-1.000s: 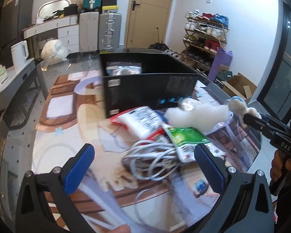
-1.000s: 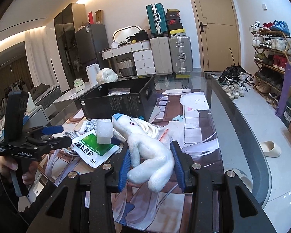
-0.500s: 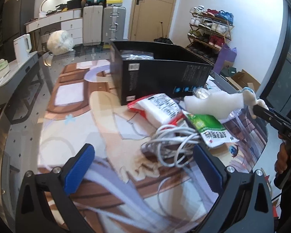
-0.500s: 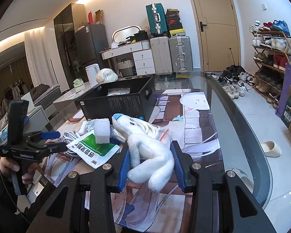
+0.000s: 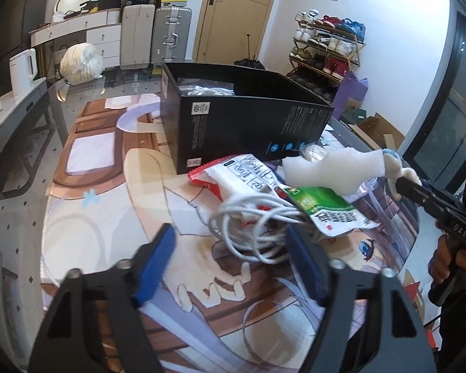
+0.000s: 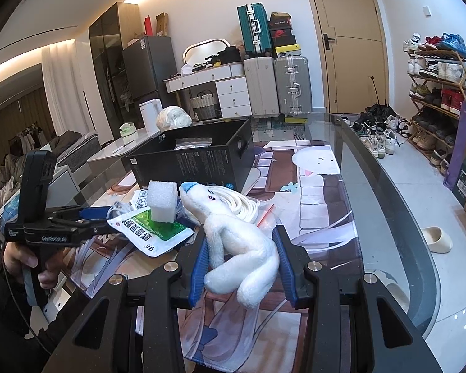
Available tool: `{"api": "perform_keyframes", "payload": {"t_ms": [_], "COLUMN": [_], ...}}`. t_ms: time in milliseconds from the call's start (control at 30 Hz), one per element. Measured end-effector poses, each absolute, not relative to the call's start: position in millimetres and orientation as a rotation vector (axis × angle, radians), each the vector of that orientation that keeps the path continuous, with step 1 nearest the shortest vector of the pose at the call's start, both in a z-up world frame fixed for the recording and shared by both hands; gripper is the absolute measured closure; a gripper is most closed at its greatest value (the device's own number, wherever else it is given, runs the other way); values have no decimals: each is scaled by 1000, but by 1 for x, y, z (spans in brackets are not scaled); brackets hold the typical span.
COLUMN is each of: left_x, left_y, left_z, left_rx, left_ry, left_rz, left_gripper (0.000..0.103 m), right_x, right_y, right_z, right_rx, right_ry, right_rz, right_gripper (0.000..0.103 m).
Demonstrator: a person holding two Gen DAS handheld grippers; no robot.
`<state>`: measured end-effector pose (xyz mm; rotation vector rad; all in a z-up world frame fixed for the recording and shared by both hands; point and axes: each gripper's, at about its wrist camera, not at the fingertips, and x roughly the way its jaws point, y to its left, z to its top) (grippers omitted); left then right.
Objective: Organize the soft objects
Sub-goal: 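Lift the white plush toy with right tool while left tool approaches loose white cables, then grasp and lift the loose white cables with left tool while right tool holds the plush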
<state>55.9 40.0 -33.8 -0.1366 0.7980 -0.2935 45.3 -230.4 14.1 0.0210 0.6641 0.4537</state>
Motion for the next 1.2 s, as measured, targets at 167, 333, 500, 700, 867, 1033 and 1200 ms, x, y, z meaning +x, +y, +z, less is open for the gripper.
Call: {"api": "perform_keyframes", "payload": {"t_ms": [167,333,500,700,867,1033,1200], "left_x": [60,60,66,72,70,64,51], "left_y": [43,52,58,51,46,51,73], "left_z": [-33,-32,-33,-33,-32,-30,-27], "left_rx": [-150,-150,-188,-180,-189,-175,-199], "left_ry": [810,816,816,817,803,795,769], "left_rz": [-308,-264,-225,-240,-304,-274,-207], "left_gripper": [36,29,29,32,83,88,88], "right_x": [47,47,46,45,46,45,45], "right_y": [-230,-229,-229,-228,-228,-229,-226], "right_z": [12,11,11,10,10,11,12], "right_rx": [18,19,17,14,16,14,12], "right_ry": [666,666,667,665,664,660,655], "right_rz": [457,456,461,464,464,465,476], "right_gripper": [63,63,63,63,63,63,63]}}
